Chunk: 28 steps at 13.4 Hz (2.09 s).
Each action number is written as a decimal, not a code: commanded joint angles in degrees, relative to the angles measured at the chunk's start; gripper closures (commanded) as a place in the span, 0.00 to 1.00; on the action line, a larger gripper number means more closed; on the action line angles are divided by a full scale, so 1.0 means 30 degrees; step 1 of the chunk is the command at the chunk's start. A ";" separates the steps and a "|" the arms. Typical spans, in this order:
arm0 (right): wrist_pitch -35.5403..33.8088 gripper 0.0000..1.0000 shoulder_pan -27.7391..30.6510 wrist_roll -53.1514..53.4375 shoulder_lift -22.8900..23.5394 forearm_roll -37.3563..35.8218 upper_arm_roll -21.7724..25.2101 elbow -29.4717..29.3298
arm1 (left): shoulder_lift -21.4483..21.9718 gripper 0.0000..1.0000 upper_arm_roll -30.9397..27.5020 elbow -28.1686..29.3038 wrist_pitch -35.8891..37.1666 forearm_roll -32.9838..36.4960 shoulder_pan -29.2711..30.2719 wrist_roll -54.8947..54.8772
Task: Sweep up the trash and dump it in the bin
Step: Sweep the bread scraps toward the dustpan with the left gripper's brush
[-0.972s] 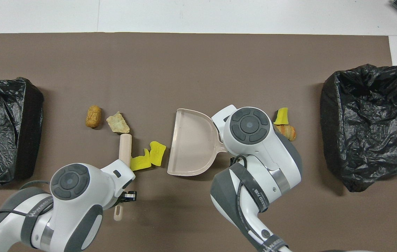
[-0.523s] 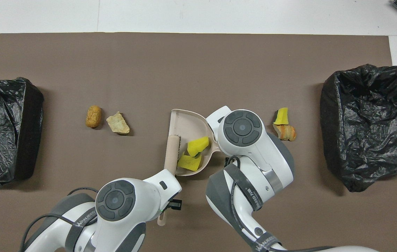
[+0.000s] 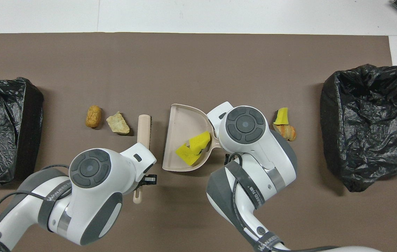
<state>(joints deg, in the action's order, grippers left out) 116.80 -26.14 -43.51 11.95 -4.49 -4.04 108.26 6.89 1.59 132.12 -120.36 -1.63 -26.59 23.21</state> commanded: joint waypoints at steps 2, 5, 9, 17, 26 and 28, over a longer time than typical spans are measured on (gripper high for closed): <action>-0.0292 1.00 0.0245 0.0354 -0.0174 0.0091 -0.0177 -0.0196 | -0.1587 1.00 0.0143 -0.2812 0.1326 0.3200 0.2848 -0.0703; -0.1284 1.00 0.0713 -0.0581 -0.0144 0.0120 -0.0148 -0.0343 | -0.2558 1.00 0.0114 -0.4078 0.1478 0.3442 0.5399 -0.4768; -0.1728 1.00 0.0773 -0.1926 -0.0232 0.0677 -0.0148 -0.0168 | -0.3641 1.00 0.0143 -0.4491 0.1389 0.3472 0.8243 -0.8611; -0.1056 1.00 0.0656 -0.3016 -0.0437 0.0677 -0.0148 0.0652 | -0.1919 1.00 0.0319 -0.1125 0.1682 0.1663 0.6351 -0.9174; 0.0381 1.00 0.0363 -0.2137 0.0236 0.0677 -0.0177 0.0770 | -0.1799 1.00 0.0289 -0.0476 0.1096 -0.3085 0.0695 -0.6658; 0.0411 1.00 0.0218 -0.2108 0.0266 0.0677 -0.0177 0.0770 | -0.1799 1.00 0.0319 -0.0506 0.0077 -0.4375 -0.0912 -0.5313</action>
<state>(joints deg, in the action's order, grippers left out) 116.12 -25.26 -50.53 12.72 -3.54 -4.33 109.72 0.56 3.35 129.42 -117.32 -11.91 -24.64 4.20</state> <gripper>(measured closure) 0.683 0.740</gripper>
